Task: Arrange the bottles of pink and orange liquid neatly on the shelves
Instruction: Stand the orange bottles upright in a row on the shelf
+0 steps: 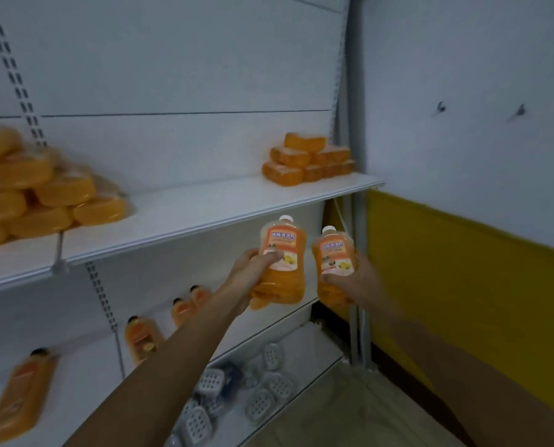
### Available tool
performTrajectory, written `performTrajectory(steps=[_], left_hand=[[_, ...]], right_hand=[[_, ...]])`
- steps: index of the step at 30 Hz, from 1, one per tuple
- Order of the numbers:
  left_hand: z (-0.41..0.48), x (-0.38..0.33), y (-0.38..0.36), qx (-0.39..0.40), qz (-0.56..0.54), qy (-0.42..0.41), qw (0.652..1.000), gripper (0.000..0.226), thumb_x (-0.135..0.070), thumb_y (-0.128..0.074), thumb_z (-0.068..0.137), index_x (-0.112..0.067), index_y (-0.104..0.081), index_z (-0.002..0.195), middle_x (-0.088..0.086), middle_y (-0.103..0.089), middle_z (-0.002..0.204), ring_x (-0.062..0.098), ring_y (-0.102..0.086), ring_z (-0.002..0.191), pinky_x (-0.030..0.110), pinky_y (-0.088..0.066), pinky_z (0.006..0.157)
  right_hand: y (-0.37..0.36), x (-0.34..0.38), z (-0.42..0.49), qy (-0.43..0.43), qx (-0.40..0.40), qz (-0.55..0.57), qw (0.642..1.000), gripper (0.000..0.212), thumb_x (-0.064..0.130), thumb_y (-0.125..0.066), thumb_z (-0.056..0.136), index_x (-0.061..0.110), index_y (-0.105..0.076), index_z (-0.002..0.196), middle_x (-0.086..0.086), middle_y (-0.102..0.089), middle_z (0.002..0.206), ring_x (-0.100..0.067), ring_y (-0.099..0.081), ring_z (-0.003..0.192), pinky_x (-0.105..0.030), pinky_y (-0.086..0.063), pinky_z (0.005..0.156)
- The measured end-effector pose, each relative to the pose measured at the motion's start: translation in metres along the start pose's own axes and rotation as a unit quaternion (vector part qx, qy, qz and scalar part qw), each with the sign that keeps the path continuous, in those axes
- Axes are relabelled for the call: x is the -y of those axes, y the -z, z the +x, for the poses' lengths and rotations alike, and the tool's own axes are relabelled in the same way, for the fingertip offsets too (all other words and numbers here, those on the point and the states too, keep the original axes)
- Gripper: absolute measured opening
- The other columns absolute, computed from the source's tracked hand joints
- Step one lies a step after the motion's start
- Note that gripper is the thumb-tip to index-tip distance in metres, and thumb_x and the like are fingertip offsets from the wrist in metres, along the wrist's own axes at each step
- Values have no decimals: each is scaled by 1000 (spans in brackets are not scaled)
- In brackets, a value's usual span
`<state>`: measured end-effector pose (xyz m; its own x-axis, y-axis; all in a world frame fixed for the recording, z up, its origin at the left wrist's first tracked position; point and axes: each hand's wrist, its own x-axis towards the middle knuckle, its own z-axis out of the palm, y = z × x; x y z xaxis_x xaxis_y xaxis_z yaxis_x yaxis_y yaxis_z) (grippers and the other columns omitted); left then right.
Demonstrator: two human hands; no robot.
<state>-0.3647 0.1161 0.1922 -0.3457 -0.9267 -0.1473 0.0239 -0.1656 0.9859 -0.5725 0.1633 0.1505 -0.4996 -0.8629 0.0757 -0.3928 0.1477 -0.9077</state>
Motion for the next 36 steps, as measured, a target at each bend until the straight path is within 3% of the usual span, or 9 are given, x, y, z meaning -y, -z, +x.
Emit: performTrajectory(steps=[2, 4, 8, 11, 14, 19, 24, 29, 36], left_hand=[[22, -13, -14, 14, -7, -6, 1000, 52, -32, -65, 85, -16, -45, 130, 11, -61, 119, 26, -63, 100, 36, -55, 75], [50, -27, -25, 23, -11, -18, 1000, 54, -34, -67, 82, -16, -47, 129, 10, -64, 117, 27, -64, 101, 40, -54, 84], [118, -56, -40, 17, 2, -58, 998, 54, -33, -68, 81, -12, -51, 128, 10, -65, 116, 27, -64, 101, 39, -53, 86], [177, -82, -52, 30, -8, -87, 996, 55, -33, -67, 83, -13, -49, 130, 10, -63, 121, 27, -63, 104, 40, -53, 88], [235, -120, -64, 44, -20, -103, 993, 56, -33, -66, 84, -18, -45, 133, 8, -61, 123, 27, -62, 106, 39, -54, 85], [311, -181, -79, 60, 3, -125, 990, 59, -32, -70, 81, -15, -46, 132, 9, -63, 120, 26, -64, 101, 37, -55, 81], [363, -217, -96, 57, 14, -144, 988, 71, -30, -72, 79, -19, -38, 140, 8, -60, 124, 26, -65, 101, 36, -58, 72], [407, -235, -118, -49, 28, -185, 981, 64, -28, -62, 88, -30, -29, 143, 7, -47, 136, 30, -58, 110, 45, -54, 87], [442, -242, -156, -206, 61, -190, 958, 54, -24, -54, 94, -27, -28, 141, 10, -45, 135, 26, -55, 103, 35, -53, 80]], right_hand=[[16, 6, 17, 19, -7, 15, 1000, 69, 19, -83, 68, 26, -45, 125, 13, -57, 95, -3, -57, 81, -18, -44, 59], [27, 13, 40, 34, -11, 18, 999, 64, 15, -81, 71, 28, -42, 120, 15, -53, 93, -1, -54, 78, -17, -41, 60], [36, 28, 104, 55, -47, 11, 997, 74, 23, -82, 69, 24, -41, 130, 7, -53, 106, -11, -52, 92, -29, -45, 74], [39, 45, 163, 74, -67, 11, 995, 78, 27, -82, 70, 26, -38, 135, 5, -54, 114, -11, -51, 94, -30, -48, 74], [45, 72, 225, 87, -83, 3, 993, 81, 29, -80, 72, 24, -34, 139, -2, -53, 131, -18, -53, 107, -33, -48, 82], [57, 102, 310, 121, -98, -21, 988, 83, 31, -78, 75, 23, -30, 142, -4, -49, 136, -25, -50, 121, -38, -44, 96], [67, 112, 380, 151, -96, 18, 984, 73, 28, -74, 79, 23, -35, 140, 5, -50, 120, -13, -49, 105, -27, -41, 83], [69, 122, 463, 182, -38, 6, 983, 73, 33, -76, 77, 27, -36, 137, 9, -50, 114, -12, -51, 99, -27, -44, 77], [60, 123, 545, 110, 156, 4, 982, 69, 48, -74, 72, 20, -48, 129, -4, -58, 120, -23, -58, 106, -45, -49, 94]])
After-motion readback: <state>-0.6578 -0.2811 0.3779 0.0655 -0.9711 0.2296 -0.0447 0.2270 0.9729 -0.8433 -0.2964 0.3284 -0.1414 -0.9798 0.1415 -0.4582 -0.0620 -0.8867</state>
